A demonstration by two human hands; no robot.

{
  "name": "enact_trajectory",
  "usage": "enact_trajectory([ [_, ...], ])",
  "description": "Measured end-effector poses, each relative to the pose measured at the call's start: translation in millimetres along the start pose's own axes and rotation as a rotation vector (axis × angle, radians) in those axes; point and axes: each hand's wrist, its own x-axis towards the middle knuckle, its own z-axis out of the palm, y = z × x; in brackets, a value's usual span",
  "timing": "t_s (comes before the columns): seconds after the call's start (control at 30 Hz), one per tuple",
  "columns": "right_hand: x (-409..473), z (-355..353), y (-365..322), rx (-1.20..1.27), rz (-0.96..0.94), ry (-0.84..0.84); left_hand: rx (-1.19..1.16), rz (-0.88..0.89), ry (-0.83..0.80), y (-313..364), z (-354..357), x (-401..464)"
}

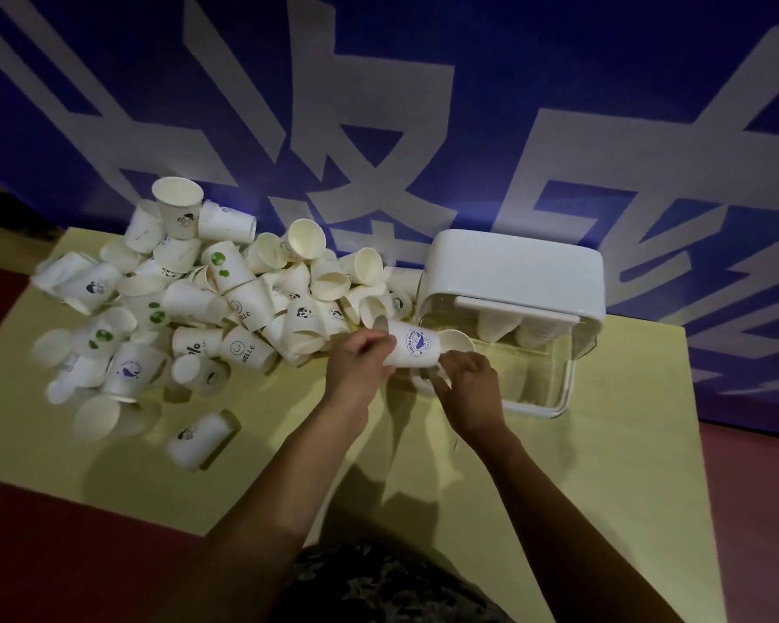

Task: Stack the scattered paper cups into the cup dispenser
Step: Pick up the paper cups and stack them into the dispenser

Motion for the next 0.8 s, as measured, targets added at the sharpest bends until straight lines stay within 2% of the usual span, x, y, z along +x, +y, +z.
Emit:
enact_trajectory([
  [0.17,-15,-9,26,0.145,-0.001,0.229,0.492,0.467,-0.033,-14,22,-4],
  [0.27,-26,-14,41,0.195,0.015,0.220,0.723,0.678,-0.102,-20,37,-3],
  [0.4,-39,-16,57,0.264,0.102,0.151,0.975,0.778,-0.204,-32,57,9],
  [0.57,-55,-15,65,0.294,0.166,0.131,1.285,0.757,-0.301,-43,75,29],
  [0.63,-60,-12,64,0.299,0.168,0.121,1.281,0.756,-0.268,-48,76,32],
  [0.7,-62,-9,58,0.346,0.206,0.092,1.112,0.729,-0.166,-49,69,28],
  [0.77,-61,-5,47,0.440,0.287,0.037,0.842,0.588,-0.053,-51,52,22],
  [0.8,-59,-3,40,0.477,0.321,0.004,0.696,0.464,0.000,-54,39,22],
])
